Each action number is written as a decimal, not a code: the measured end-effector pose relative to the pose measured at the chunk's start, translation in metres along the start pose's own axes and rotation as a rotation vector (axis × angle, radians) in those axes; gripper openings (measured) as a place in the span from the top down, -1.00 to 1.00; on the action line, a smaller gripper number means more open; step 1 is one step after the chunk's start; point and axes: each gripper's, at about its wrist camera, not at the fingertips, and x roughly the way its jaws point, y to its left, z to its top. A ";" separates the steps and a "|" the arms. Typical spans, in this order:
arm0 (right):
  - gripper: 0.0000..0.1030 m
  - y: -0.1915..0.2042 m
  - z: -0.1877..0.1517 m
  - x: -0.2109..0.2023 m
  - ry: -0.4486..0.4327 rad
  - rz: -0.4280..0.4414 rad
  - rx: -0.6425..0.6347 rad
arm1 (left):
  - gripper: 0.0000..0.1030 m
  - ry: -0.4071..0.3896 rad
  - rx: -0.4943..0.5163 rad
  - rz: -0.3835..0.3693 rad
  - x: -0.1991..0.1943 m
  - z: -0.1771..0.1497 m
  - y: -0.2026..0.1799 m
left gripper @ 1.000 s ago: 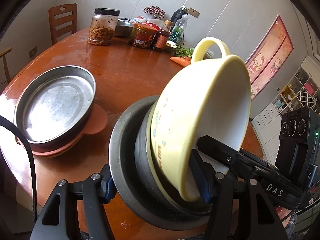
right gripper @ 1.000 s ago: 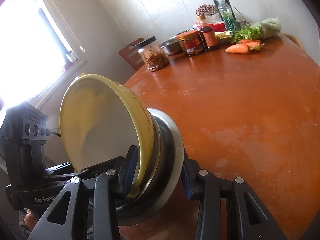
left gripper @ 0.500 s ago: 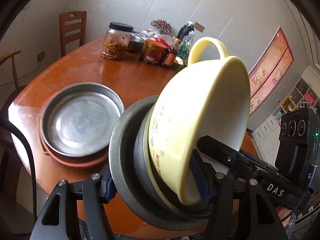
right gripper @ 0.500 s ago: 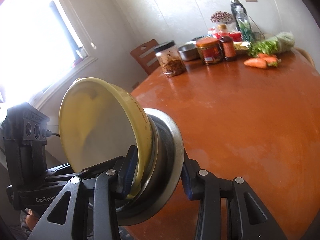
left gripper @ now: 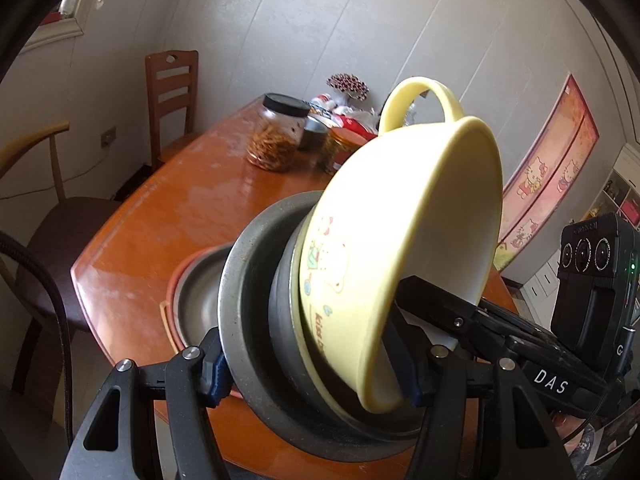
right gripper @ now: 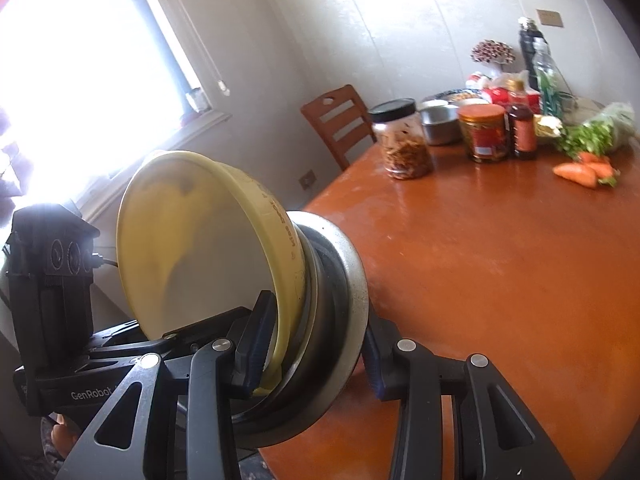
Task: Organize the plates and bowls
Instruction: 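Lift the steel basin stack with both grippers off the table, then carry the basin stack with both grippers over the silver pan stack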
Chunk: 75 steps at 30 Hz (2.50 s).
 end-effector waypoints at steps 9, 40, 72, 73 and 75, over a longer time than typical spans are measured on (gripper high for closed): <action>0.18 0.016 0.020 0.028 0.016 0.025 -0.015 | -0.22 -0.004 -0.011 0.019 -0.002 0.020 0.024; 0.18 0.008 0.007 0.082 0.121 -0.023 0.028 | -0.22 0.099 -0.078 -0.016 0.044 0.011 0.064; 0.18 -0.005 0.002 0.095 0.144 -0.044 0.050 | -0.23 0.139 -0.075 -0.014 0.070 0.009 0.068; 0.18 -0.005 0.003 0.095 0.143 -0.044 0.049 | -0.23 0.140 -0.075 -0.015 0.071 0.009 0.068; 0.18 -0.005 0.003 0.095 0.142 -0.042 0.048 | -0.23 0.140 -0.073 -0.017 0.073 0.011 0.069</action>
